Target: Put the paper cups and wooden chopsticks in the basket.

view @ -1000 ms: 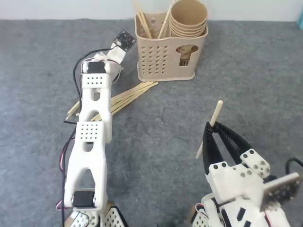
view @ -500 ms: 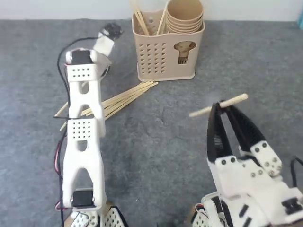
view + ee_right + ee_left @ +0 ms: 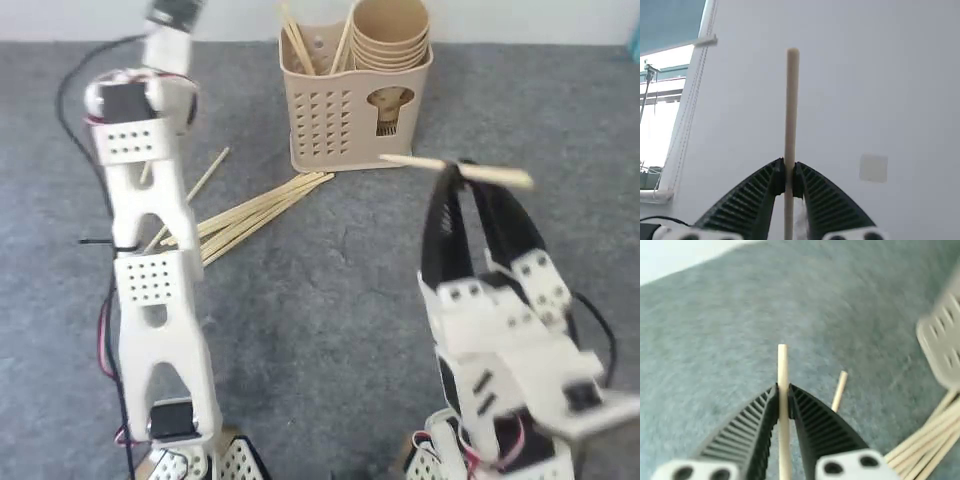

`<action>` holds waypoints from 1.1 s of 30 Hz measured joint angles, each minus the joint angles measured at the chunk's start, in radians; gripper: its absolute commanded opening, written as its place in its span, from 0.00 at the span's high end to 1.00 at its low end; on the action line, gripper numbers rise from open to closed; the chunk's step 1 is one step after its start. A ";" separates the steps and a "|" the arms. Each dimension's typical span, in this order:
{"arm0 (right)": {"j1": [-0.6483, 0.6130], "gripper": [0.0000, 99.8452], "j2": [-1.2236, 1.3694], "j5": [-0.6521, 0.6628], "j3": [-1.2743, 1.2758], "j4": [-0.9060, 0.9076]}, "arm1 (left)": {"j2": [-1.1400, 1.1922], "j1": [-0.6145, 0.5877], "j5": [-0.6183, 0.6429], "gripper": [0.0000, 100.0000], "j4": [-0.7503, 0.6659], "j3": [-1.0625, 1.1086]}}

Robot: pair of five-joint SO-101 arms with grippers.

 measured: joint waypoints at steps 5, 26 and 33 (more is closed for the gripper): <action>-0.002 0.99 0.233 0.000 -0.083 -0.130 | -0.066 -0.049 0.215 0.99 0.000 -0.002; 0.002 0.99 1.168 -0.181 -0.769 -0.183 | -0.434 -0.126 0.308 0.99 0.006 -0.002; 0.018 0.99 1.418 -0.181 -1.005 -0.183 | -0.664 -0.176 0.272 0.99 0.009 -0.002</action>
